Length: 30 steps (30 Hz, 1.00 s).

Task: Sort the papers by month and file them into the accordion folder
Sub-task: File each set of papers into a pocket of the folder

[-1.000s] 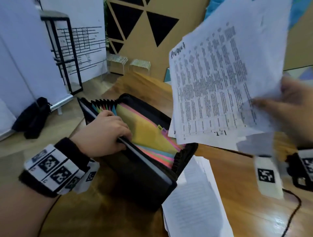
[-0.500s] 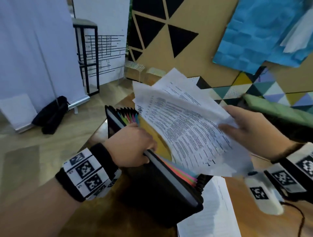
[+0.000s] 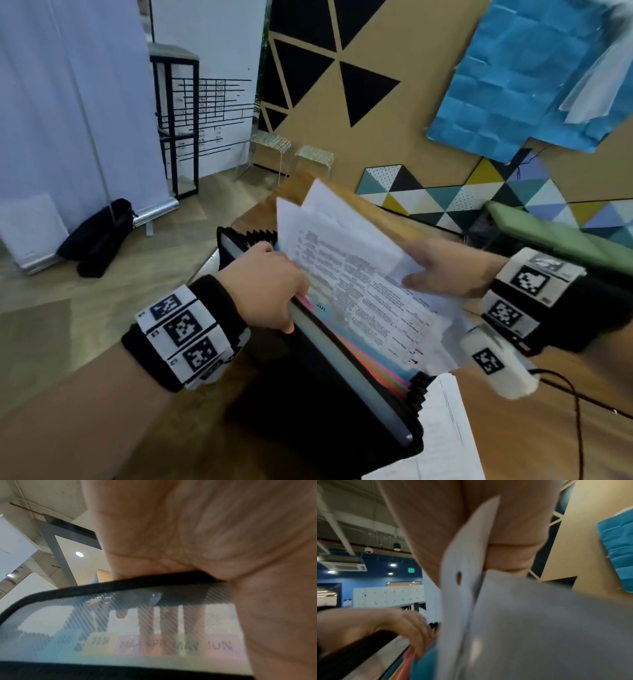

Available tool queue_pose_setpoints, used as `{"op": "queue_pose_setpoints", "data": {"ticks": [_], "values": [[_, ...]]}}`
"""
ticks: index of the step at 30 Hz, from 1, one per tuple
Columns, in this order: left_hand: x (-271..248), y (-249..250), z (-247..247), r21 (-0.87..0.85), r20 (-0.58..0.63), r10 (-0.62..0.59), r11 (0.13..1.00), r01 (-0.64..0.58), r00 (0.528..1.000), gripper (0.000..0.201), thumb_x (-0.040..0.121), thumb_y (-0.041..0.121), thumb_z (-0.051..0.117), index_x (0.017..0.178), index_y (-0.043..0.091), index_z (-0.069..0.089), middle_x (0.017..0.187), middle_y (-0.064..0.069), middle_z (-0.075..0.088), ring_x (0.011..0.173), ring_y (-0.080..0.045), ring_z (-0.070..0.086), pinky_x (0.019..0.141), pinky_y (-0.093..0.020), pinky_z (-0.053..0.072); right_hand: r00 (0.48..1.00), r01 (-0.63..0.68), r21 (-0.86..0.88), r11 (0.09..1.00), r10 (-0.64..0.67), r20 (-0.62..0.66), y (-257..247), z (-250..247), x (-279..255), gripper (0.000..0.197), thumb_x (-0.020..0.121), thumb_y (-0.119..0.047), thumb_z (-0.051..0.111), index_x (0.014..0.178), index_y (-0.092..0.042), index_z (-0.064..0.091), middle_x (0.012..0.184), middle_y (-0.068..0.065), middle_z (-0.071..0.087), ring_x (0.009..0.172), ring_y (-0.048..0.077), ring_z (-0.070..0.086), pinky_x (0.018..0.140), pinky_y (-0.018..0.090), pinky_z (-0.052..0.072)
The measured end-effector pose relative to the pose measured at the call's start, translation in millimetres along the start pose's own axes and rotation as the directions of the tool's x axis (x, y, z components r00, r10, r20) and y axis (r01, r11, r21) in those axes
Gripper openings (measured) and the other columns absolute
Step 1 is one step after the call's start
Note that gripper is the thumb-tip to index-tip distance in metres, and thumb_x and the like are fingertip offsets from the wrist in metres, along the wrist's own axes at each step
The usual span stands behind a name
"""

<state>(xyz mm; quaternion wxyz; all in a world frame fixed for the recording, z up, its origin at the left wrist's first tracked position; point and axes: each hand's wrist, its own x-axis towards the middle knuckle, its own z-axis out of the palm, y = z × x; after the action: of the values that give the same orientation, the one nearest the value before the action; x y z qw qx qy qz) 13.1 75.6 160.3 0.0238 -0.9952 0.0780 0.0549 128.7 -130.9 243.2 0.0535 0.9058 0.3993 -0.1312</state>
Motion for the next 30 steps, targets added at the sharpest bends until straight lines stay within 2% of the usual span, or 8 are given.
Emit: {"op": "queue_pose_setpoints", "data": {"ticks": [3,7,12,17,22,26,28,30], "values": [[1.0,0.3,-0.2,-0.012,-0.028,0.011,1.0,-0.011,1.0,0.039,0.079,0.055,0.059,0.106,0.027,0.061,0.104,0.01,0.06,0.1,-0.013,0.055,0.098,-0.038,0.035,0.994,0.056,-0.047,0.997,-0.052,0.095,-15.6,17.1,6.8,0.055,0.092,-0.021,0.054,0.141,-0.018,0.03,0.139,0.002,0.043,0.12,0.016,0.044,0.096,0.022,0.033],[-1.2,-1.6,2.1,-0.017,-0.07,0.021,1.0,-0.022,0.997,0.035,0.079,0.054,0.056,0.098,0.026,0.063,0.096,0.009,0.061,0.093,-0.013,0.057,0.095,-0.036,0.037,0.992,0.028,-0.02,0.999,-0.026,0.124,-8.9,29.5,5.7,0.054,0.09,-0.028,0.057,0.135,-0.016,0.03,0.123,-0.001,0.047,0.097,0.011,0.044,0.078,0.016,0.03],[-1.6,-5.6,9.4,-0.023,-0.092,0.057,0.998,-0.059,0.994,0.038,0.077,0.055,0.049,0.095,0.025,0.064,0.096,0.008,0.065,0.093,-0.012,0.059,0.099,-0.034,0.032,0.957,-0.011,0.025,1.0,0.003,0.291,-3.6,60.4,-3.3,0.047,0.089,-0.001,0.039,0.13,-0.023,0.036,0.103,0.007,0.056,0.071,0.016,0.057,0.073,0.035,0.055],[-9.2,-6.4,7.4,-0.044,-0.12,0.119,0.991,-0.125,0.986,0.038,0.083,0.052,0.051,0.116,0.035,0.061,0.11,0.014,0.065,0.104,-0.007,0.055,0.097,-0.029,0.029,0.951,0.092,-0.053,0.994,-0.072,0.301,-3.5,86.9,-0.9,0.047,0.088,-0.002,0.043,0.13,-0.023,0.046,0.115,0.005,0.062,0.101,0.021,0.059,0.081,0.025,0.045],[-19.6,-2.8,3.6,0.009,-0.112,0.141,0.99,-0.141,0.984,0.033,0.084,0.048,0.049,0.108,0.032,0.065,0.104,0.013,0.064,0.101,-0.008,0.054,0.096,-0.028,0.023,0.963,0.205,0.045,0.978,-0.209,0.17,-3.2,95.8,-16.9,0.017,0.088,-0.003,0.045,0.079,-0.012,0.056,0.073,0.006,0.055,0.065,0.014,0.047,0.059,0.026,0.035],[-18.0,10.2,-1.8,0.049,-0.029,0.178,0.983,-0.176,0.984,0.041,0.08,0.057,0.051,0.105,0.027,0.062,0.103,0.01,0.062,0.095,-0.013,0.053,0.103,-0.032,0.03,0.95,0.291,0.29,0.912,-0.31,0.022,-4.5,95.0,-30.3,0.02,0.09,-0.002,0.049,0.082,-0.011,0.064,0.07,-0.004,0.061,0.06,0.001,0.052,0.058,0.015,0.04],[-18.3,15.8,-6.6,-0.003,-0.002,0.165,0.986,-0.165,0.986,0.058,0.075,0.069,0.053,0.117,0.03,0.056,0.102,0.009,0.062,0.091,-0.014,0.053,0.095,-0.027,0.036,0.976,0.214,0.52,0.827,-0.16,-0.148,4.0,89.3,-43.7,0.021,0.09,-0.004,0.056,0.094,-0.018,0.071,0.078,-0.008,0.068,0.066,-0.005,0.058,0.067,0.012,0.048],[-18.7,20.3,-10.1,-0.022,0.023,0.156,0.988,-0.155,0.988,0.081,0.07,0.08,0.049,0.136,0.035,0.038,0.104,0.009,0.063,0.088,-0.013,0.052,0.088,-0.023,0.035,0.952,0.173,0.736,0.655,0.08,-0.295,21.2,90.0,-60.5,0.02,0.087,-0.002,0.059,0.095,-0.016,0.072,0.08,0.004,0.071,0.065,0.004,0.061,0.065,0.017,0.051]]}}
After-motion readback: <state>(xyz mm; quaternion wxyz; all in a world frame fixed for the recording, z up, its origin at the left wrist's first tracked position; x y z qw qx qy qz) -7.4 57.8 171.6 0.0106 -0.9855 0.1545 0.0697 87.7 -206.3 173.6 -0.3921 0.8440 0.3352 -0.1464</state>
